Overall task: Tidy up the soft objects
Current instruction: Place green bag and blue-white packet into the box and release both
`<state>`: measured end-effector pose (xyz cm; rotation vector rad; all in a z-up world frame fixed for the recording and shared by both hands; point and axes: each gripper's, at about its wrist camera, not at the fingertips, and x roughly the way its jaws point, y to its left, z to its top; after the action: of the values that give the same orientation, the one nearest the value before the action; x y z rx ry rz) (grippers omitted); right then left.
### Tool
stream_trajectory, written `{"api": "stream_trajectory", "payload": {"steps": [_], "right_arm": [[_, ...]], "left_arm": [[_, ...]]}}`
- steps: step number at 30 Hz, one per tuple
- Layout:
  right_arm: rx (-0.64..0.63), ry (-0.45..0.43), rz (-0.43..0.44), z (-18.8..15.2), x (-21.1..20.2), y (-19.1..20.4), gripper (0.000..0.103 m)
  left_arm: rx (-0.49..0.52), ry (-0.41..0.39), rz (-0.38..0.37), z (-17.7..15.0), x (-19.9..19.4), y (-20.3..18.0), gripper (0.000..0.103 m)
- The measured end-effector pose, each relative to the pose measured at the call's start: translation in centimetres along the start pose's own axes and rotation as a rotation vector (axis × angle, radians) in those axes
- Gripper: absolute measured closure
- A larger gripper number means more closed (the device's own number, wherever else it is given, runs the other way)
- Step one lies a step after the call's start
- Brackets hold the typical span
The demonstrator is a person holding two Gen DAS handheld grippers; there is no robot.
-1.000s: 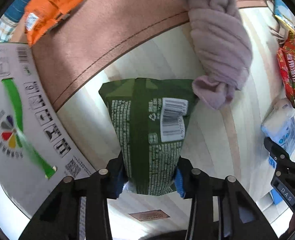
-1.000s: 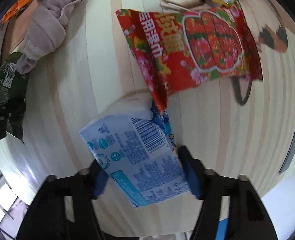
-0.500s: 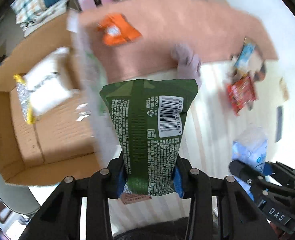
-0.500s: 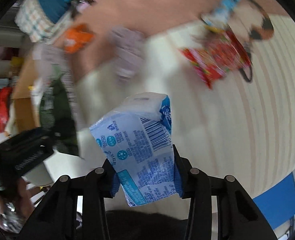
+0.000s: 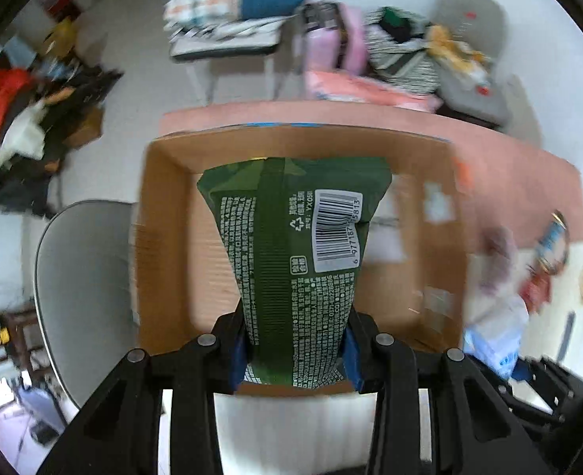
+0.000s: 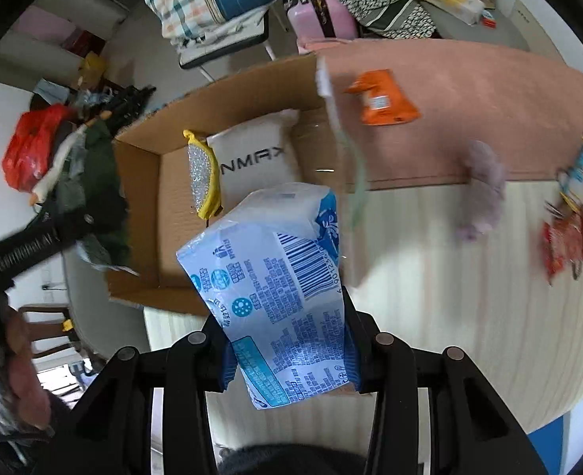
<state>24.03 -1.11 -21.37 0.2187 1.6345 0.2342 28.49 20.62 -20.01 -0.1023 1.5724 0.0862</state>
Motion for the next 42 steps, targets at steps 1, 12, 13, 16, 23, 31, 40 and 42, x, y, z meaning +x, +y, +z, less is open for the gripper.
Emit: {"api": "stream_trajectory", "payload": {"steps": [1, 12, 13, 16, 23, 31, 40, 42], "right_arm": [[0.008, 0.012, -0.014, 0.6, 1.2, 0.8, 0.059], [0.058, 0.124, -0.114, 2.4, 11.0, 2.3, 0.059], [0.061, 0.13, -0.115, 2.5, 11.5, 2.4, 0.059], [0.064, 0.149, -0.123, 2.5, 13.0, 2.4, 0.059], [0.057, 0.202, -0.141, 2.8, 15.0, 3.1, 0.04], [0.038, 0.172, -0.146, 2.7, 13.3, 4.3, 0.003], [-0.021, 0.061, -0.18, 1.3, 8.3, 5.4, 0.0], [-0.034, 0.026, -0.187, 0.7, 6.9, 5.6, 0.0]], "left_arm": [[-0.008, 0.016, 0.006, 0.6, 0.9, 0.9, 0.068], [-0.041, 0.203, 0.028, 6.7, 12.0, 5.6, 0.068], [-0.043, 0.217, 0.021, 6.8, 12.6, 5.8, 0.068], [-0.037, 0.249, 0.014, 7.3, 14.2, 5.8, 0.068], [-0.065, 0.324, -0.019, 7.7, 15.6, 6.6, 0.064], [-0.055, 0.252, -0.045, 7.2, 11.7, 6.3, 0.019], [-0.022, 0.109, -0.049, 2.2, 5.1, 5.8, 0.002], [-0.021, 0.078, -0.056, 0.2, 3.5, 5.5, 0.002]]}}
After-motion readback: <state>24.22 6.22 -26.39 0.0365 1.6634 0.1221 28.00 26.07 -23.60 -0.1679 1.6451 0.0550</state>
